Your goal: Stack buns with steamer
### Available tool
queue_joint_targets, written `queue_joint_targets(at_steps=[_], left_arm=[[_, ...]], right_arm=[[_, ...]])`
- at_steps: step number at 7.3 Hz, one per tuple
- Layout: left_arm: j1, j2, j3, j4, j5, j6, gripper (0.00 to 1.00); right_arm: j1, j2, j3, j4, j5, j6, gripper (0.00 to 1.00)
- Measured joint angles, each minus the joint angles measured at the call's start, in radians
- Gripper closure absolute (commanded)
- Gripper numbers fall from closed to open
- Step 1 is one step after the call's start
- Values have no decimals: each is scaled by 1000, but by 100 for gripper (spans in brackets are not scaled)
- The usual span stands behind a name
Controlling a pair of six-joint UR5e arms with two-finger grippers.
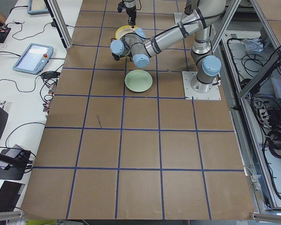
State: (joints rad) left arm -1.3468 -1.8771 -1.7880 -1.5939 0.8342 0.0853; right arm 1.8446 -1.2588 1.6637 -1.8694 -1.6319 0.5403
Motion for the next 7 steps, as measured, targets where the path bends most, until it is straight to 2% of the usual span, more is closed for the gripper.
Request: queue_joint_targets(at_steps=[1, 2, 3, 5, 6, 7], left_arm=[[-2, -9, 37, -100, -151, -67, 98], [-9, -16, 61, -172, -264, -116, 98], [-31, -24, 72, -196, -344, -142, 98], [-98, -57, 79, -157, -415, -160, 93], [-122, -76, 79, -123, -423, -161, 77], [-139, -85, 80, -97, -421, -159, 66]], right_arm=[[-26, -13, -20, 6, 0, -54, 0], [-73, -38, -47, 38, -1, -125, 0], [-134, -76, -77, 99, 4, -216, 0], [-230, -156, -149, 238, 33, -368, 0], [-248, -187, -191, 312, 49, -398, 0], [-252, -212, -227, 377, 61, -411, 0]])
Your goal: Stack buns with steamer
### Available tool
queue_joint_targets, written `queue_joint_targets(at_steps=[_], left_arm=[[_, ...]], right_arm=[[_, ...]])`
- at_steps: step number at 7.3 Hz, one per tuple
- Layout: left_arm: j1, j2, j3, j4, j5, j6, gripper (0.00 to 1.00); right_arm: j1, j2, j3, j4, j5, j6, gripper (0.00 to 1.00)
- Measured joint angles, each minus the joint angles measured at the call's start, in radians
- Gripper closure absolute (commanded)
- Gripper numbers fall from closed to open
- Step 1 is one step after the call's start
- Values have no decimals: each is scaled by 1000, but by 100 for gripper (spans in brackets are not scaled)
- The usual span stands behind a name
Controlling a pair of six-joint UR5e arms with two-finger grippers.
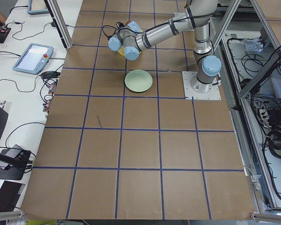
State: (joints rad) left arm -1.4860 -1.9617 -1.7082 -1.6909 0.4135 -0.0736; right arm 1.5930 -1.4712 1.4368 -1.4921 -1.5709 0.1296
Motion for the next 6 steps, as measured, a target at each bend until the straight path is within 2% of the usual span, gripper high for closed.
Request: queue_joint_targets(at_steps=[1, 2, 5, 6], left_arm=[[-8, -2, 0, 11, 8, 3, 25], [-11, 0, 0, 15, 14, 2, 16], [-14, 26, -3, 7, 26, -7, 6], [-14, 40, 0, 16, 91, -6, 0]], right_arm=[[-1, -15, -15, 33, 5, -5, 0], [-2, -29, -18, 47, 7, -7, 0], [-4, -75, 18, 53, 82, -45, 0], [-6, -84, 33, 52, 90, -50, 0]])
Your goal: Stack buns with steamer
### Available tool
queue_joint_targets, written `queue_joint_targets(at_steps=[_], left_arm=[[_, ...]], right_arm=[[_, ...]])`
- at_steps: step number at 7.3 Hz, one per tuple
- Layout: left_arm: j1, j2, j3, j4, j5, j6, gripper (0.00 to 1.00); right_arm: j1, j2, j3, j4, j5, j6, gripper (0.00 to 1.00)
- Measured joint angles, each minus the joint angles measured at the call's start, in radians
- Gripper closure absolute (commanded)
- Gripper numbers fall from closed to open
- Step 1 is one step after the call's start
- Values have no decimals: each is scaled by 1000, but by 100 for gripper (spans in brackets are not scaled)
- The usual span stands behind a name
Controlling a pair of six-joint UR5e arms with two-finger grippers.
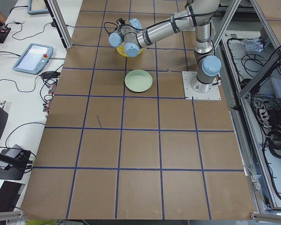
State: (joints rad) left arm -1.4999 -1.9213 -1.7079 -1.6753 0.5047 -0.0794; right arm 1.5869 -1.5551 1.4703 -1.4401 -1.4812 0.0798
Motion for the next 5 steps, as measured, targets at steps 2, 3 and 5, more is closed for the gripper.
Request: queue_joint_targets(at_steps=[2, 3, 5], left_arm=[[0, 36, 6, 87, 383, 7, 0], [0, 51, 7, 130, 594, 32, 0], [-9, 81, 17, 225, 859, 133, 0]], right_arm=[[-3, -27, 3, -1, -17, -12, 0], [0, -34, 6, 0, -54, -21, 0], [6, -32, 6, -1, -83, -27, 0]])
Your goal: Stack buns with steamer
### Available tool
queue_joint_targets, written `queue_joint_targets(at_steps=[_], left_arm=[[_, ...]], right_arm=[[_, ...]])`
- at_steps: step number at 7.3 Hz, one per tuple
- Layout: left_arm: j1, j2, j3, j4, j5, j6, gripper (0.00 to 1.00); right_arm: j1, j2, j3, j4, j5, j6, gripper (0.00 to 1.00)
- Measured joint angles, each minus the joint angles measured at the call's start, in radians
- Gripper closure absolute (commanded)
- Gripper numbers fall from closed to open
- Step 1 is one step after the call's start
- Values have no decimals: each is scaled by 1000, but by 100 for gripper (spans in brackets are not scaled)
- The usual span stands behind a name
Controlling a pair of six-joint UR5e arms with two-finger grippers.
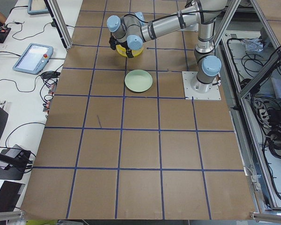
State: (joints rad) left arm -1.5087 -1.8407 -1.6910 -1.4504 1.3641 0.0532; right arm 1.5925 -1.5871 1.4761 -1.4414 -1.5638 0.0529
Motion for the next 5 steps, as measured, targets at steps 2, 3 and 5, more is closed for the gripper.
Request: queue_joint_targets(at_steps=[2, 3, 5], left_arm=[[-38, 84, 65, -52, 106, 11, 0], [-55, 140, 115, -137, 129, 0, 0], [-72, 251, 187, -277, 161, -9, 0]], right_arm=[[-5, 7, -8, 2, 43, -7, 0], [-9, 10, -13, 7, 55, -12, 0], [-11, 26, -37, 12, 63, -18, 0]])
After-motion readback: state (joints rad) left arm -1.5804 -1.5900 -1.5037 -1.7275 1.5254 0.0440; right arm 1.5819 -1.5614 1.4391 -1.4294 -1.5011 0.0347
